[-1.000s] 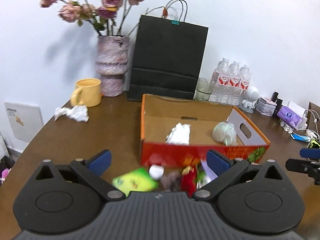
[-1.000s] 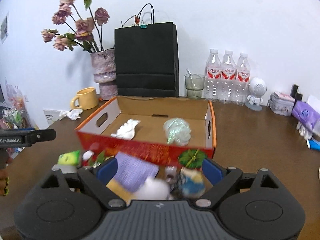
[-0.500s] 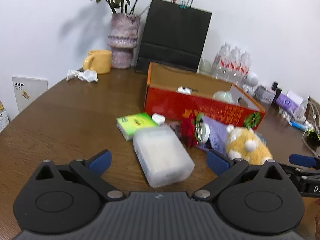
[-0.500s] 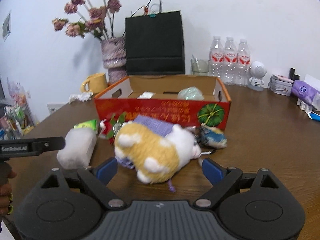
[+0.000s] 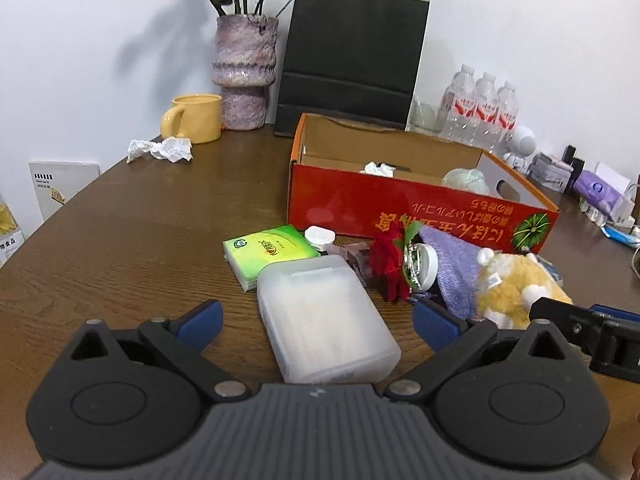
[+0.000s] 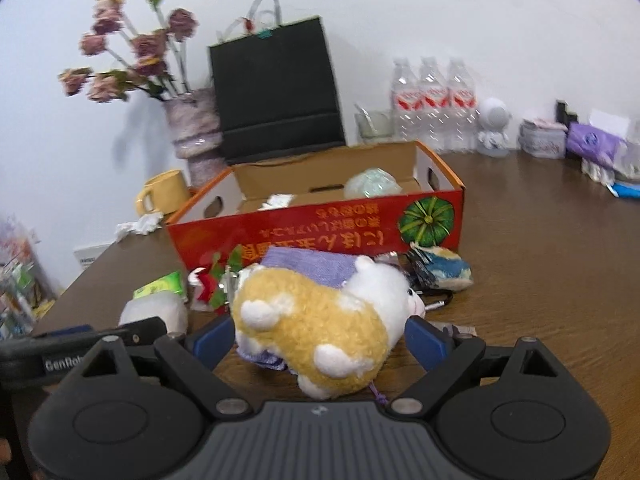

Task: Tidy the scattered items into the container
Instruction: 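Grasp the plush toy with the right gripper while the left grasps the frosted container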

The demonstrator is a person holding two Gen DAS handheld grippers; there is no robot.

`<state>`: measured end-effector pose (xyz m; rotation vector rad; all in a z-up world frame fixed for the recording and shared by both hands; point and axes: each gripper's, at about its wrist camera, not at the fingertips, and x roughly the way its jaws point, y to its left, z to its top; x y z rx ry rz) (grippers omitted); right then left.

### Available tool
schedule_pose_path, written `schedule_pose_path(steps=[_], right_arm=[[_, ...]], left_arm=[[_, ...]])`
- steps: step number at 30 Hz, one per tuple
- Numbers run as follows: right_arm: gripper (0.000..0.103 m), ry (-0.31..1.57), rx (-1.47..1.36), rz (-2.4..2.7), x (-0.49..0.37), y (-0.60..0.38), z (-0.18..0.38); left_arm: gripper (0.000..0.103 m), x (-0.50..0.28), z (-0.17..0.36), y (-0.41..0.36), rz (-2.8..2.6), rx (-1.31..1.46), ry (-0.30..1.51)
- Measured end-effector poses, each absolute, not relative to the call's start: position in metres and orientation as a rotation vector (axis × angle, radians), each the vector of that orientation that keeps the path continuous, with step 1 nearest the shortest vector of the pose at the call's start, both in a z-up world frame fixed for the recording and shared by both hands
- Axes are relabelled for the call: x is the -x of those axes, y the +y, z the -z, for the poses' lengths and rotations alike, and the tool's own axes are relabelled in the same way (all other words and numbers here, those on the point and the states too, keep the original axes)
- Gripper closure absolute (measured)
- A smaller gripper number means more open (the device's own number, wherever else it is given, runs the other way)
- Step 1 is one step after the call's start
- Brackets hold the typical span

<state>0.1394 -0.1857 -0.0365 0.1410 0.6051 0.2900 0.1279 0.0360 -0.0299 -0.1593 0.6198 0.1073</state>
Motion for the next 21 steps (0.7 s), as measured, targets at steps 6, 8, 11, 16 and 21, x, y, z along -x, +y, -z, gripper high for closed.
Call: schedule_pose_path(steps=[6, 8, 11, 16, 21], right_arm=[[0.009, 0.634, -0.209, -0.246, -0.150, -0.178, 0.042], [0.000, 0.636, -0.217, -0.223, -0.152, -0.175, 0.044], [0.000, 0.638, -0.234, -0.200, -0.156, -0.171, 0.046], [0.000, 0.659, -0.255, -0.160, -0.165, -0.168, 0.053], [0.001, 0.672, -0.270, -0.167, -0.170, -0.168, 0.059]], left_arm=[[0.000, -0.143, 0.039, 0.035, -0.103, 0.110, 0.672], [0.000, -0.145, 0.042, 0.034, -0.103, 0.084, 0.682], [0.000, -0.147, 0.044, 0.036, -0.092, 0.069, 0.689], [0.004, -0.151, 0.046, 0.040, -0.085, 0.056, 0.703], [0.021, -0.155, 0.050, 0.041, -0.068, 0.057, 0.734]])
